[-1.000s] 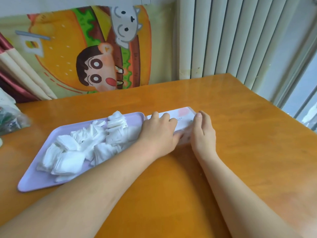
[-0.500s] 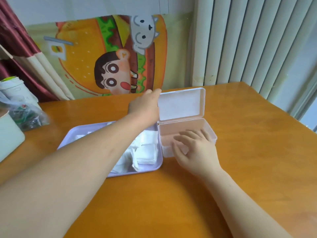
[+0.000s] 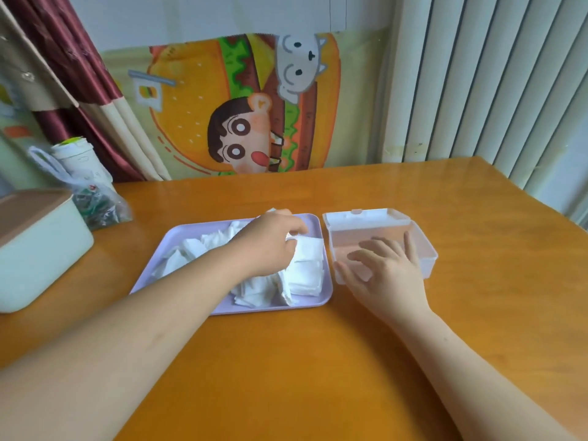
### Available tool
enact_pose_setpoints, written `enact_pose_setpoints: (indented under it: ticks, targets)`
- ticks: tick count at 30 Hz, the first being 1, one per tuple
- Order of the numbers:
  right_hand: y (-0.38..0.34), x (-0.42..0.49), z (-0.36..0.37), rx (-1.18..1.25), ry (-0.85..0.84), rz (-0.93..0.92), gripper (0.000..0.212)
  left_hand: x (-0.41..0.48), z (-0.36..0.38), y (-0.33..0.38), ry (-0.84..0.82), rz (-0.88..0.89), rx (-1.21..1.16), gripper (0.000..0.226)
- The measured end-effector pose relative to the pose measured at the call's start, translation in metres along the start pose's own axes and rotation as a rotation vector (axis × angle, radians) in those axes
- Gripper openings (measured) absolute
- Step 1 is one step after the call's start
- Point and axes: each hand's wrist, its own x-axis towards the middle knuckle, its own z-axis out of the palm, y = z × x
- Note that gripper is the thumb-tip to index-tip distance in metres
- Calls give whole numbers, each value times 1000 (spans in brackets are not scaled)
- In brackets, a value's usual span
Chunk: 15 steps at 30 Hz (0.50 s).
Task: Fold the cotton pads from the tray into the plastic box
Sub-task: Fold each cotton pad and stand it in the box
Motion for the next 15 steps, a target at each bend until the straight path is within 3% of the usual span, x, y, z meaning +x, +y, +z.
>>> enact_pose_setpoints:
  ticks: [5, 7, 10, 15]
  targets:
    - [-29, -2, -16, 197, 140, -179, 12, -49, 7, -20, -109, 39, -42, 51]
    - [-54, -11, -22, 272, 28, -171, 12, -60, 14, -27, -115, 39, -61, 48]
    - [-65, -20, -17, 374, -243, 14, 14, -65, 27, -30, -73, 24, -120, 38]
    - [-44, -20, -7, 542, -374, 168, 18, -62, 33, -28, 52, -19, -284, 12]
